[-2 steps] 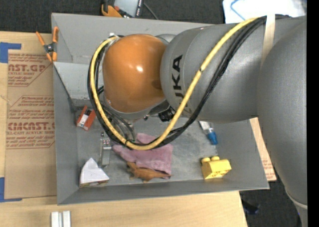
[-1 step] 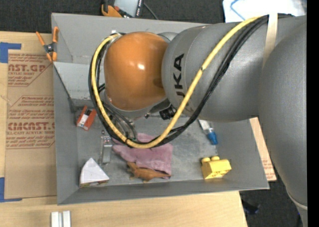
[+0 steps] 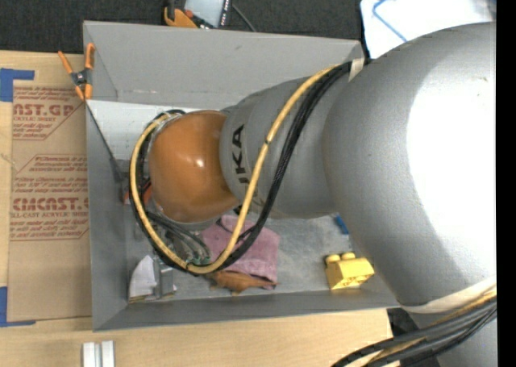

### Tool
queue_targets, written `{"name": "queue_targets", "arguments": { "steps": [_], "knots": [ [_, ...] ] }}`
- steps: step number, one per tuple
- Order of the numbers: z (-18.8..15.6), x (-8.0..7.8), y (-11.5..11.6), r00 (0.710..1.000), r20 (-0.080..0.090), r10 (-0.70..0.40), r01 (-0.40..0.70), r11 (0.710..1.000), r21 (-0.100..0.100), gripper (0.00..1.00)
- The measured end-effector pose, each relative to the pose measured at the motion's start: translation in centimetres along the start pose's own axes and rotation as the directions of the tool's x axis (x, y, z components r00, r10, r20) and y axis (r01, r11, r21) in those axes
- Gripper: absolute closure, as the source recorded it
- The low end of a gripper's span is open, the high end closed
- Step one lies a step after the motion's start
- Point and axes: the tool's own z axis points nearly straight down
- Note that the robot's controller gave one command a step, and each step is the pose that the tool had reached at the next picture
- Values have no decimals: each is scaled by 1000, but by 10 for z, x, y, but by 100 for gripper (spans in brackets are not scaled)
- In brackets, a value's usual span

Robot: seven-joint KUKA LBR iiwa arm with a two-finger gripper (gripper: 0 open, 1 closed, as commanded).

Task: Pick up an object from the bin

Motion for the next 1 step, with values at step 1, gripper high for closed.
{"name": "queue_targets", "arguments": {
  "steps": [1],
  "knots": [
    [43, -74, -20, 964, 11, -265, 265, 964, -1, 0]
  ]
}}
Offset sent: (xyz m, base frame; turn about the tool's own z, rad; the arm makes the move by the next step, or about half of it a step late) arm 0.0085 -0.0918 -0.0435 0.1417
